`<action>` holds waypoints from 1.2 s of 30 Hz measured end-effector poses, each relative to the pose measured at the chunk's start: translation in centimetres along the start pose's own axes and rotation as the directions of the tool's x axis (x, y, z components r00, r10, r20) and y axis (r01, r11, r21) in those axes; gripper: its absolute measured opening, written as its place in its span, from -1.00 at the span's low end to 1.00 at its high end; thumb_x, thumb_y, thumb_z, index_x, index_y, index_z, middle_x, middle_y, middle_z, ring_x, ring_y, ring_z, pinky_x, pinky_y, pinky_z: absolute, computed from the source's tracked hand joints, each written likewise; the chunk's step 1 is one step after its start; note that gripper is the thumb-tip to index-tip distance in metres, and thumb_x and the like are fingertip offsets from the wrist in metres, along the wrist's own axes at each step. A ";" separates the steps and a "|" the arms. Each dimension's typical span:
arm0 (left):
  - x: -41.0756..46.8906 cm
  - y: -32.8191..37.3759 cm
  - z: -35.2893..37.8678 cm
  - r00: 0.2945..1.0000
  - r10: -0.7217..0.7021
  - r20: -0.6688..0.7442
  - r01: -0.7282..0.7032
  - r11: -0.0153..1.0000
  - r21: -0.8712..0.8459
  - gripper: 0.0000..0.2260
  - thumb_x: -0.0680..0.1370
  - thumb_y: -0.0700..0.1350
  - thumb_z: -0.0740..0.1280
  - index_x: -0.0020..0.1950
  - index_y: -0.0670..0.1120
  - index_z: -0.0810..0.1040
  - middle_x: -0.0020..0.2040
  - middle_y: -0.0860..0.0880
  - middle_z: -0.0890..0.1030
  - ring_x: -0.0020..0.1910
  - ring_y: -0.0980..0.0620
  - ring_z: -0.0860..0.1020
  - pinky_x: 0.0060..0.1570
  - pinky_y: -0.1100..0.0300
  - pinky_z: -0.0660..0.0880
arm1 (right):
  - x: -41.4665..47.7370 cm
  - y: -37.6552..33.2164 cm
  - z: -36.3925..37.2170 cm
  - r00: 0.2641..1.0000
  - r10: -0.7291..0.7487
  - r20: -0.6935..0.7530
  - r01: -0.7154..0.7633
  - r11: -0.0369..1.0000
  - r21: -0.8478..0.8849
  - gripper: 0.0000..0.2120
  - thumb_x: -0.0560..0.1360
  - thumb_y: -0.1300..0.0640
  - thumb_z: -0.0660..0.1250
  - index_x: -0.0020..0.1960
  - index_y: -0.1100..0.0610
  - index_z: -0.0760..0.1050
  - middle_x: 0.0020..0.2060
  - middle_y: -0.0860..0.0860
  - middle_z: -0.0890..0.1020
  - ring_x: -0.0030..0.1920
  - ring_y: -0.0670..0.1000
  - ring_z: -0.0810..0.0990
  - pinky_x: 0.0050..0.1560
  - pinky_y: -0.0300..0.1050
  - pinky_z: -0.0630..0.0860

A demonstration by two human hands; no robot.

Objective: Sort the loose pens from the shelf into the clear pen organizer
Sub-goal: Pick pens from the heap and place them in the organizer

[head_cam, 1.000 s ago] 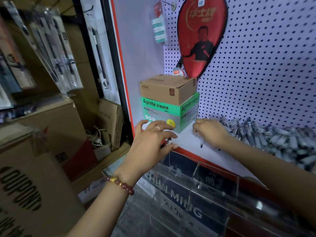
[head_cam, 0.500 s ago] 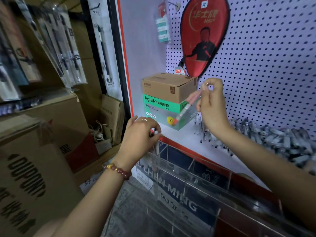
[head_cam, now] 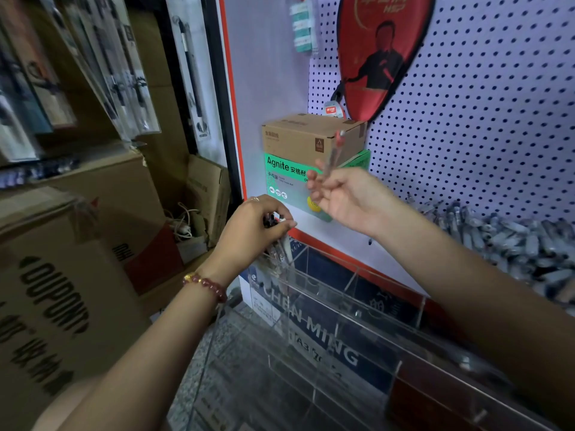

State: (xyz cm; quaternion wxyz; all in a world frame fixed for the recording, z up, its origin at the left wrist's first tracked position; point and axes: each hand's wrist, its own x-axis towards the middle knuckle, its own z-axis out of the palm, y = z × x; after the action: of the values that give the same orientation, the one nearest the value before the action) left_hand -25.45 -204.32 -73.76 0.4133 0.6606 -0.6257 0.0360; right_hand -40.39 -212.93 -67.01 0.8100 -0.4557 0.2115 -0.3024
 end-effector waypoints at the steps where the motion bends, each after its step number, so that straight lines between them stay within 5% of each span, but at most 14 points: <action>1: 0.0 0.0 0.0 1.000 0.004 0.001 -0.004 1.000 0.008 -0.94 0.46 -0.11 0.46 -0.17 -0.06 0.62 -0.14 0.04 0.62 -0.13 0.06 0.56 -0.04 0.19 0.45 | -0.3 0.3 0.3 0.998 0.021 0.051 -0.013 0.989 -0.148 -0.91 0.61 0.23 0.13 -0.01 0.17 0.40 -0.22 0.07 0.53 -0.31 -0.05 0.52 -0.34 -0.28 0.45; 3: 0.1 -0.1 -0.1 1.000 0.010 0.002 -0.010 1.000 0.021 -0.95 0.47 -0.11 0.46 -0.15 -0.07 0.63 -0.13 0.03 0.62 -0.12 0.07 0.55 -0.04 0.19 0.44 | -0.4 1.2 0.2 0.999 -0.022 0.028 0.033 0.869 -0.494 -0.66 0.61 -0.11 0.13 -0.08 0.15 0.45 -0.30 0.08 0.55 -0.41 -0.07 0.50 -0.40 -0.24 0.39; 4: 0.1 -0.1 -0.2 1.000 0.015 0.002 -0.015 1.000 0.025 -0.95 0.47 -0.12 0.45 -0.15 -0.07 0.63 -0.12 0.02 0.62 -0.11 0.07 0.55 -0.02 0.18 0.44 | -0.2 1.7 -0.1 0.987 -0.158 0.007 0.128 0.773 -0.622 -0.57 0.62 -0.14 0.06 -0.17 0.15 0.48 -0.35 0.11 0.56 -0.48 -0.09 0.44 -0.43 -0.24 0.34; 7: -0.1 -0.4 -0.2 0.999 0.029 -0.014 -0.028 0.999 0.039 -0.96 0.48 -0.13 0.43 -0.13 -0.09 0.65 -0.04 0.02 0.60 0.01 0.09 0.52 0.10 0.16 0.43 | 0.4 2.7 -0.8 0.895 -0.443 0.052 0.302 0.517 -0.801 -0.50 0.66 0.05 0.01 -0.34 0.12 0.53 -0.51 -0.07 0.53 -0.55 -0.19 0.36 -0.35 -0.23 0.31; 11: -0.4 -0.7 0.1 0.999 -0.038 -0.039 0.040 0.998 0.054 -0.98 0.50 -0.11 0.42 -0.10 -0.01 0.65 0.19 -0.06 0.49 0.25 0.05 0.41 0.22 0.29 0.26 | 1.4 4.3 -1.5 0.899 -0.396 0.184 0.323 0.319 -0.891 -0.71 0.64 0.04 0.10 -0.21 0.09 0.42 -0.33 -0.01 0.54 -0.30 -0.01 0.51 -0.14 -0.04 0.46; 14: -0.4 -0.7 0.2 0.997 -0.067 -0.043 0.069 0.997 0.034 -0.95 0.50 -0.12 0.40 -0.07 -0.06 0.65 0.18 -0.07 0.49 0.18 0.12 0.42 0.11 0.49 0.22 | 1.3 5.2 -1.8 0.907 -0.325 0.268 0.327 0.145 -0.934 -0.74 0.60 -0.04 0.20 -0.15 0.13 0.41 -0.34 -0.01 0.58 -0.32 0.00 0.54 -0.22 -0.05 0.45; 16: -0.5 -0.7 0.2 0.997 -0.062 -0.039 0.063 0.998 0.025 -0.93 0.50 -0.18 0.38 -0.04 -0.11 0.64 0.16 -0.10 0.49 0.14 0.14 0.42 0.07 0.58 0.20 | 1.2 5.3 -2.1 0.920 -0.265 0.288 0.333 0.142 -0.932 -0.72 0.57 -0.05 0.26 -0.17 0.14 0.51 -0.47 -0.12 0.55 -0.42 -0.16 0.50 -0.29 -0.12 0.39; 19: -0.6 -0.7 0.2 0.999 -0.051 -0.013 0.051 0.998 0.027 -0.93 0.53 -0.20 0.35 -0.04 -0.11 0.62 0.15 -0.06 0.48 0.13 0.15 0.41 0.05 0.63 0.17 | 1.6 5.0 -2.7 0.930 -0.228 0.288 0.332 0.187 -0.924 -0.75 0.53 -0.01 0.34 -0.18 0.17 0.55 -0.40 -0.11 0.61 -0.35 -0.15 0.57 -0.23 -0.10 0.46; 25: -0.7 -0.8 0.4 1.000 -0.005 -0.028 0.006 0.999 0.038 -0.90 0.57 -0.19 0.31 -0.04 -0.17 0.61 0.08 -0.03 0.45 0.12 0.12 0.41 0.05 0.39 0.26 | 1.7 5.5 -3.2 0.942 -0.014 0.335 0.335 0.085 -0.939 -0.80 0.50 0.01 0.38 -0.19 0.12 0.52 -0.26 -0.04 0.63 -0.18 -0.05 0.58 -0.07 -0.11 0.45; 29: -0.7 -0.9 0.3 0.999 -0.007 -0.044 0.008 1.000 0.022 -0.90 0.54 -0.17 0.35 -0.02 -0.15 0.64 0.08 -0.06 0.46 0.11 0.14 0.40 0.05 0.59 0.20 | 1.7 5.6 -2.6 0.946 -0.093 0.312 0.321 0.107 -0.941 -0.73 0.50 -0.06 0.37 0.05 0.11 0.44 -0.29 -0.04 0.55 -0.28 -0.07 0.51 -0.27 -0.15 0.34; 33: -0.7 -0.9 0.2 0.998 -0.005 -0.070 0.006 1.000 0.017 -0.88 0.54 -0.14 0.37 -0.02 -0.16 0.64 0.07 -0.05 0.48 0.09 0.17 0.40 0.06 0.60 0.20 | 1.9 5.0 -2.5 0.915 -0.207 0.345 0.381 0.167 -0.909 -0.84 0.49 0.05 0.39 -0.03 0.13 0.53 -0.40 0.00 0.51 -0.41 -0.09 0.42 -0.32 -0.15 0.28; 36: -0.7 -0.7 0.2 0.998 -0.008 -0.060 0.008 1.000 0.007 -0.91 0.52 -0.17 0.39 -0.03 -0.16 0.64 0.04 -0.04 0.49 0.07 0.13 0.44 0.06 0.59 0.22 | 2.0 4.9 -2.7 0.908 -0.226 0.353 0.385 0.116 -0.916 -0.92 0.48 0.13 0.40 -0.12 0.15 0.57 -0.38 -0.04 0.56 -0.39 -0.13 0.44 -0.29 -0.14 0.35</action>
State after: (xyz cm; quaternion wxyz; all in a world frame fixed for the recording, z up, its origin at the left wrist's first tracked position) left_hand -25.07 -204.00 -74.61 0.4295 0.6633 -0.6102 0.0565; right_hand -39.15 -213.99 -72.77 0.2659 -0.9138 0.2046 -0.2290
